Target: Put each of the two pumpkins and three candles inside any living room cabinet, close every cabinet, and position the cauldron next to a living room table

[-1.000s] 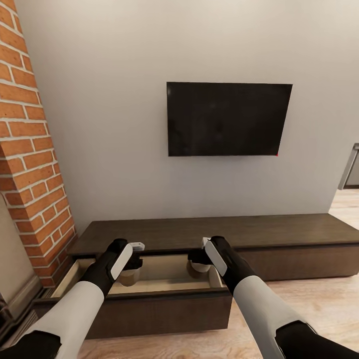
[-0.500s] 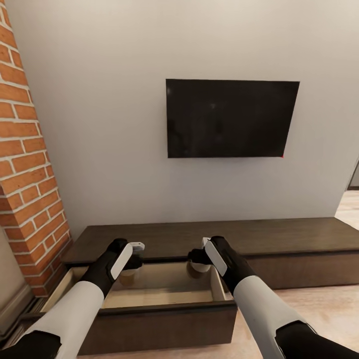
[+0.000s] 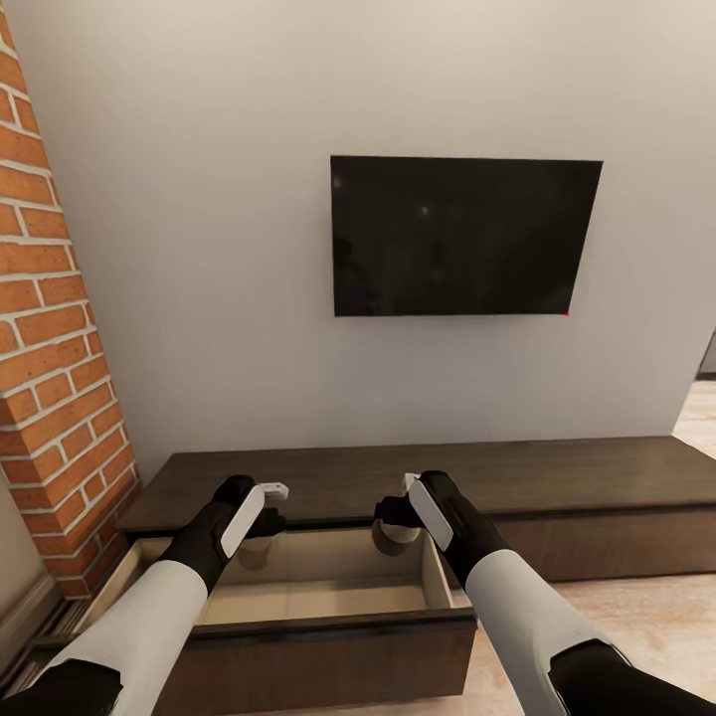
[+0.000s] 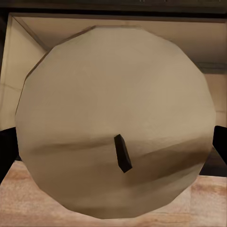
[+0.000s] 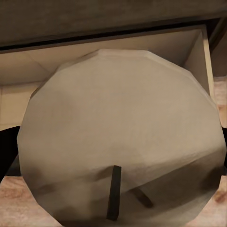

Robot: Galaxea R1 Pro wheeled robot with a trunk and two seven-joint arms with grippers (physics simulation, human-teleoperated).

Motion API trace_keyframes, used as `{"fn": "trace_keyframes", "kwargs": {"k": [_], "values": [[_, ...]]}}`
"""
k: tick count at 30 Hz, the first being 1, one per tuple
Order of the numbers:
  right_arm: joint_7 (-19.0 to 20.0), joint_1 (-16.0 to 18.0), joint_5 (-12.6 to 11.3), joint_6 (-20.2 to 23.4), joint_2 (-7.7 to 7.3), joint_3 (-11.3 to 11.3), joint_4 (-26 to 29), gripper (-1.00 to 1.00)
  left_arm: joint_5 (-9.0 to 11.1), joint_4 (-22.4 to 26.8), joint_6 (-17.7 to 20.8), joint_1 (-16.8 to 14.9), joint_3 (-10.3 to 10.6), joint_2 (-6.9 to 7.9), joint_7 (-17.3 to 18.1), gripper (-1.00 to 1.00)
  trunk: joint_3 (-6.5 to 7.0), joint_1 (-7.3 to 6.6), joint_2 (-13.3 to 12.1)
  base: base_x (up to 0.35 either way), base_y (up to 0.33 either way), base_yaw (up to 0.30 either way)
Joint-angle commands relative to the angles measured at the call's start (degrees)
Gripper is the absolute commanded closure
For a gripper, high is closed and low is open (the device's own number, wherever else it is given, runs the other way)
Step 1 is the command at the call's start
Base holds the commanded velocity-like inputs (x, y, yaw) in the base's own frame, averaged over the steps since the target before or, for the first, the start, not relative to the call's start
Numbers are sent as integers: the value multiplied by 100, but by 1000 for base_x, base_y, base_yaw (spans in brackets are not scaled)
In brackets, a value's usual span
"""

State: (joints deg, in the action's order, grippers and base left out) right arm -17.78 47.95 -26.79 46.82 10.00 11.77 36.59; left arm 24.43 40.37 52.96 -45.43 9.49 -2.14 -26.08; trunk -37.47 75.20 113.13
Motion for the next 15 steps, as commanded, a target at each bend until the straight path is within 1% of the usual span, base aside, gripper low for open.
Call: {"fn": "trace_keyframes", "kwargs": {"k": [1, 5, 7, 15], "values": [[-50, 4, -54, 11, 0, 10, 6, 100, 53, 6, 13, -3, 18, 3, -55, 100, -7, 0, 3, 142, 29, 0], [-50, 4, -54, 11, 0, 10, 6, 100, 53, 0, 13, -4, 18, 3, -55, 100, -7, 0, 3, 214, 56, 0], [-50, 4, -54, 11, 0, 10, 6, 100, 53, 1, 13, -5, 18, 3, -55, 100, -7, 0, 3, 136, 31, 0], [-50, 4, -56, 11, 0, 10, 6, 100, 45, 6, 13, -6, 18, 3, -55, 100, -7, 0, 3, 49, 8, 0]]}}
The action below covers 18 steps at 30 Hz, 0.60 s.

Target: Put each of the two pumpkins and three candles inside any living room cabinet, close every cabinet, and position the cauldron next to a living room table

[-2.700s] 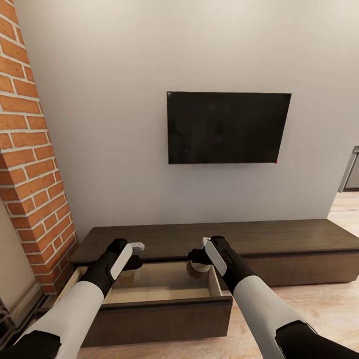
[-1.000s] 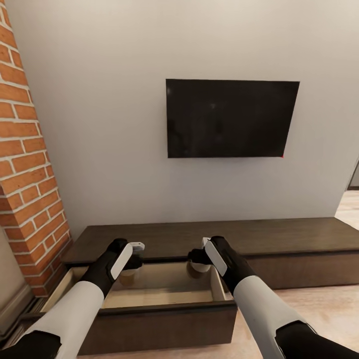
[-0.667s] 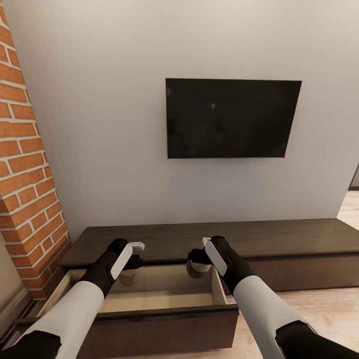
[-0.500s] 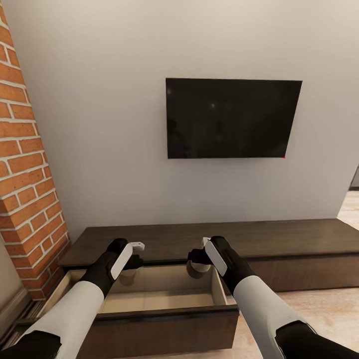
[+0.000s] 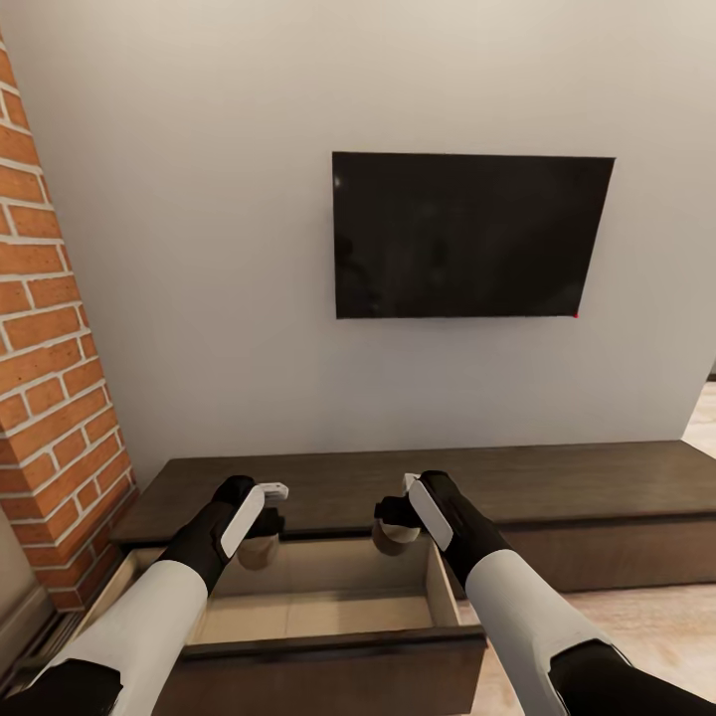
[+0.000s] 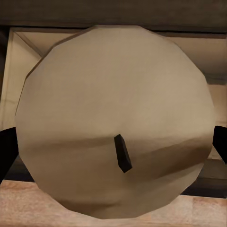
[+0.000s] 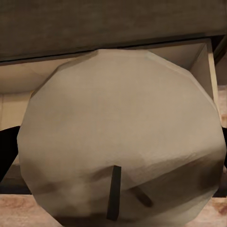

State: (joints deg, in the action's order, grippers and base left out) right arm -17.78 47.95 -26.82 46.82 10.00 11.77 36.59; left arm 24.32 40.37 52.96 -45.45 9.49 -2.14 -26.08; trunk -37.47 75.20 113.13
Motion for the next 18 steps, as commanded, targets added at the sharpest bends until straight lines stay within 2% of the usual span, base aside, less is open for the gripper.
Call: {"fn": "trace_keyframes", "kwargs": {"k": [1, 5, 14, 18], "values": [[-51, 4, -52, 12, 0, 10, 6, 100, 56, 6, 12, -3, 18, 3, -55, 100, -7, 0, 3, 146, 17, 0], [-51, 4, -53, 12, 0, 10, 6, 100, 56, 6, 12, -1, 18, 3, -55, 100, -7, 0, 3, 150, 26, 0], [-51, 4, -53, 12, 0, 10, 6, 100, 56, 31, 12, 1, 18, 3, -58, 100, -7, 0, 3, 21, 3, 0], [-51, 4, -52, 12, 0, 10, 6, 100, 56, 32, 10, -1, 18, 3, -56, 100, -78, 88, 164, 1, 0, 0]]}}
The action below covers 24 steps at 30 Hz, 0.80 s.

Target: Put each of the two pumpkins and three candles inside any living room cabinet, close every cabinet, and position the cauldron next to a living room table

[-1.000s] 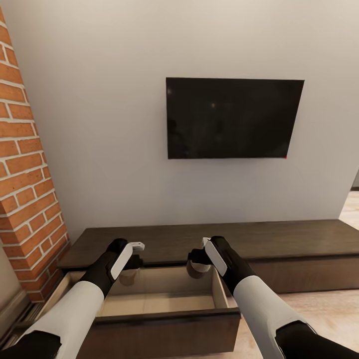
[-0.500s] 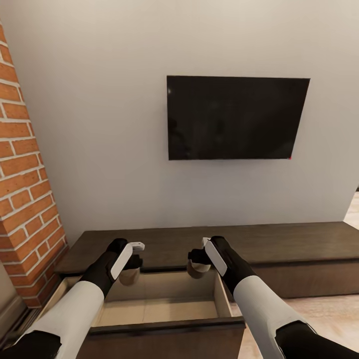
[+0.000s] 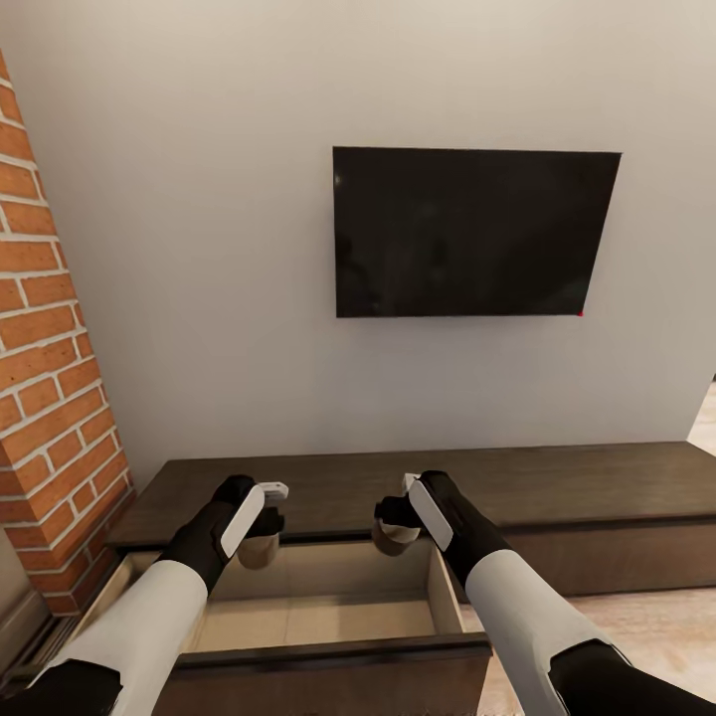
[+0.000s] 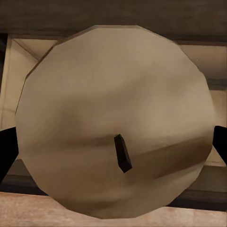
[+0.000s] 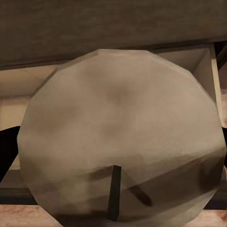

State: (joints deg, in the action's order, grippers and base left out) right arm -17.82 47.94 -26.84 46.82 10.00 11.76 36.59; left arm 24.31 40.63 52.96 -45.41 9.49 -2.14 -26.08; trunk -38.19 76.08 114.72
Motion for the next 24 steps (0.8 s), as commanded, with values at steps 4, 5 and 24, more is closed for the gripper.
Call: {"fn": "trace_keyframes", "kwargs": {"k": [4, 5, 24], "values": [[-46, 5, -53, 11, 0, 10, 6, 100, 56, 6, 11, -3, 18, 3, -55, 100, -78, 88, 165, 0, 0, 0], [-46, 5, -54, 11, 0, 10, 6, 100, 56, 6, 10, -3, 18, 3, -55, 100, -96, 110, 205, 0, 0, 0], [-46, 5, -54, 11, 0, 10, 6, 100, 48, 6, 9, -8, 18, -5, -57, 100, -437, 527, 967, 0, 0, 0]]}}
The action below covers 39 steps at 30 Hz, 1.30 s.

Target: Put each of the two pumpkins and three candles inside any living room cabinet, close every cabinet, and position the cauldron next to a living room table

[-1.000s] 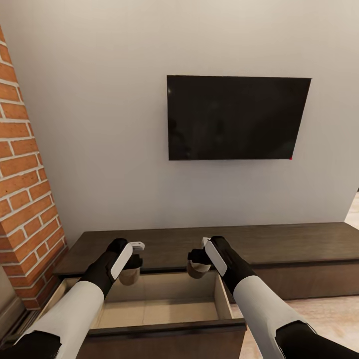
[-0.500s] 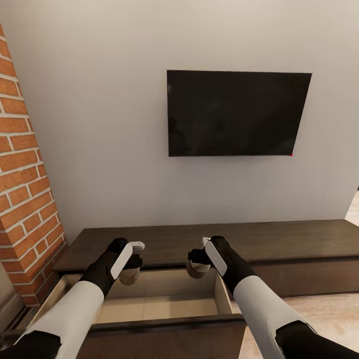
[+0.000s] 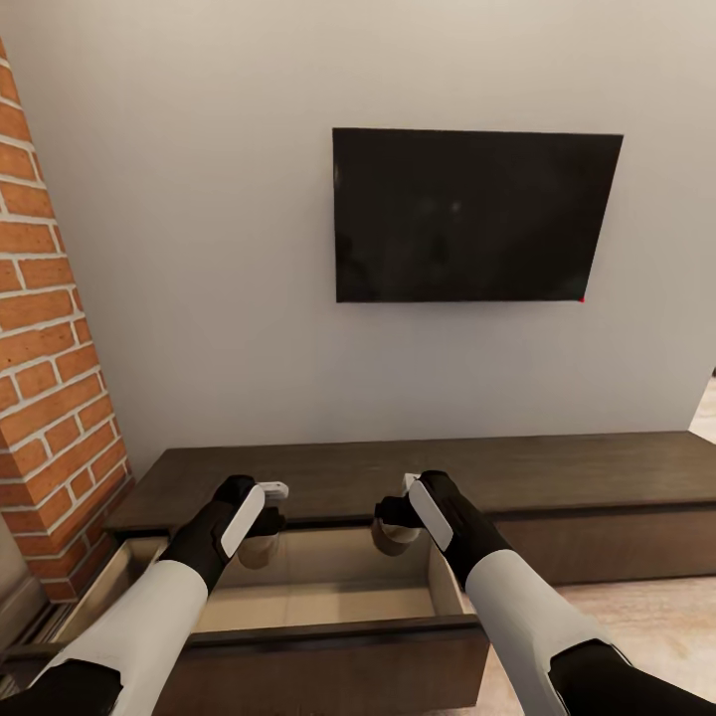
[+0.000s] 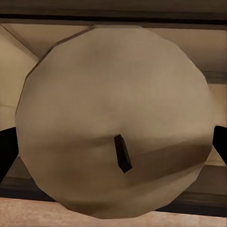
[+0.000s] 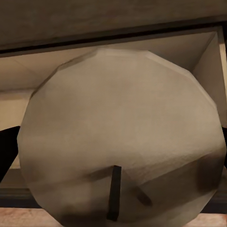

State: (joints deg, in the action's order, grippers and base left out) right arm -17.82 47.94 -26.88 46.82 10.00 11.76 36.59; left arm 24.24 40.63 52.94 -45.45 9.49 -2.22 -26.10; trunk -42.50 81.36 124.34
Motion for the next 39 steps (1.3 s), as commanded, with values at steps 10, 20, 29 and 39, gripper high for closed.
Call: {"fn": "trace_keyframes", "kwargs": {"k": [10, 20, 29, 39], "values": [[-46, 4, -51, 9, 0, 10, 6, 100, 55, 6, 13, -6, 18, 2, -54, 100, -186, 219, 406, 0, 0, 0], [-46, 4, -48, 3, 0, 10, 6, 100, 55, 0, 13, -6, 18, 2, -54, 100, -366, 439, 807, 0, 0, 0], [-46, 4, -50, 2, 0, 10, 6, 100, 55, -1, 7, -8, 18, -15, -54, 100, -527, 636, 1168, 0, 0, 0], [-46, 4, -50, 2, 0, 10, 6, 100, 55, -3, 8, -8, 23, -51, -51, 100, -707, 856, 1569, 0, 0, 0]]}}
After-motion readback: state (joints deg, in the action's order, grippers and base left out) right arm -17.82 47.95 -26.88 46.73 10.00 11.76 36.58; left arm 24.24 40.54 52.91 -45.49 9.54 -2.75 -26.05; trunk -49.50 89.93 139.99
